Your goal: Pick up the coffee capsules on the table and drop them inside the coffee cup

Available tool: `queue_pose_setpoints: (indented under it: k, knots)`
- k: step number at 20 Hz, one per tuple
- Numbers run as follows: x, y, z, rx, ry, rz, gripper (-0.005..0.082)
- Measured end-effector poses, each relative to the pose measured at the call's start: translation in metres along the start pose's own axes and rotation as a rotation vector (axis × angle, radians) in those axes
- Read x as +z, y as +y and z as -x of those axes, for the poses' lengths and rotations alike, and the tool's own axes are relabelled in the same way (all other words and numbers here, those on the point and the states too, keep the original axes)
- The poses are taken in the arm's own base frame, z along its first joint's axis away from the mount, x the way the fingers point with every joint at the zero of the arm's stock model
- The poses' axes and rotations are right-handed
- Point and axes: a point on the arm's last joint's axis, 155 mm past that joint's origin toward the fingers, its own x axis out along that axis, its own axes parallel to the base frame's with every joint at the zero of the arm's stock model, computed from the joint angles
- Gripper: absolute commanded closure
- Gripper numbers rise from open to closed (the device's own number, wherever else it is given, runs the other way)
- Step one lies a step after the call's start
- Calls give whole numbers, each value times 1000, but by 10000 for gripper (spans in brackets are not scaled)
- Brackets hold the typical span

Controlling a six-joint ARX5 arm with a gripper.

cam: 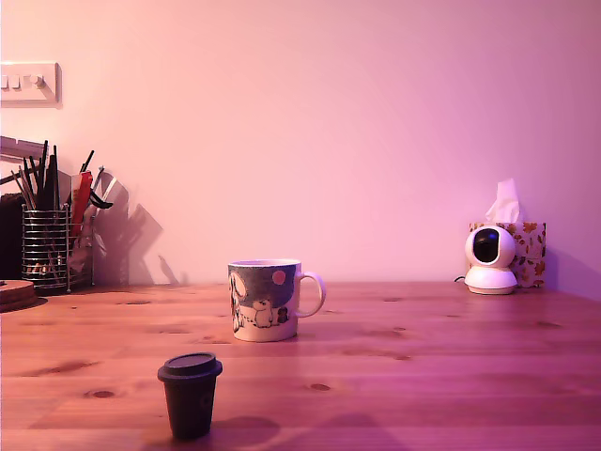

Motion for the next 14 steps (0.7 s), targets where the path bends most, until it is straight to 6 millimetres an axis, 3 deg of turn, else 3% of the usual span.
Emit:
queue_pose_setpoints:
  k: [4, 12, 14]
  knots:
    - [-41, -3, 6, -6, 171, 40, 788]
    - [-43, -13, 7, -68, 179, -28, 788]
    - [-48, -19, 8, -117, 188, -180, 788]
